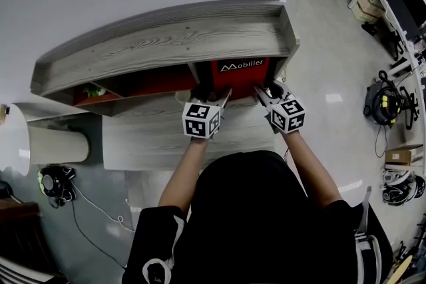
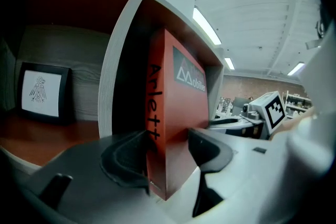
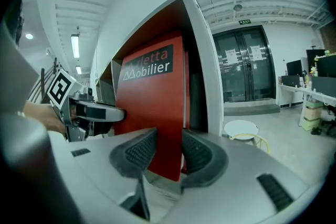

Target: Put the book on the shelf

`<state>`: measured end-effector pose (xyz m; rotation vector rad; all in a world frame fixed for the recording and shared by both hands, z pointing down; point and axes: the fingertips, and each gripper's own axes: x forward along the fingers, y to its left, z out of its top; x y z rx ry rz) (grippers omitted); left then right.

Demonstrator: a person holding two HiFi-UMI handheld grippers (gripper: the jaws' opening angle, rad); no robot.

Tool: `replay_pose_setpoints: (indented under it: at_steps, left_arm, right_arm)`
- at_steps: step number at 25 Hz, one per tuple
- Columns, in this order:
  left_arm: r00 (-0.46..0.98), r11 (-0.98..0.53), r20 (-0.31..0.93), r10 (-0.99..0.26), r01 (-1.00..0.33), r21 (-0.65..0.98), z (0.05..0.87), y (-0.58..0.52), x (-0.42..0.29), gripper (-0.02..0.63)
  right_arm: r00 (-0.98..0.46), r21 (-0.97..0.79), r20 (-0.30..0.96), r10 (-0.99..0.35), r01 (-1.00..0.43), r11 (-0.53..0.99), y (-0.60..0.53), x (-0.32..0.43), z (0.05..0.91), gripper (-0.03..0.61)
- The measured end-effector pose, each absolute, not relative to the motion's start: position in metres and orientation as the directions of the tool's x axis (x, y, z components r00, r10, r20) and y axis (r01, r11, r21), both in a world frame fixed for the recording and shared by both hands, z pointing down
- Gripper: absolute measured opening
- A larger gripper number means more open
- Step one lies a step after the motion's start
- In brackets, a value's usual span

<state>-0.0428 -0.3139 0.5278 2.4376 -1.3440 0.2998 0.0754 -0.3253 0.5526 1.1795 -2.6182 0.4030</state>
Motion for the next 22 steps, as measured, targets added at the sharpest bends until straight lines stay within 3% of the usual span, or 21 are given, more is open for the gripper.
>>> replay_pose_setpoints:
  at_steps: [22]
  left_arm:
    - [0.464, -0.476, 0.346, -0.815, -0.878, 0.058, 0.541, -0.321, -0.038, 0.247]
  right_arm:
    - [-0.538, -0.047, 0.319, -0.78, -0.831, 0.554, -0.33, 0.078, 0.562, 0.146]
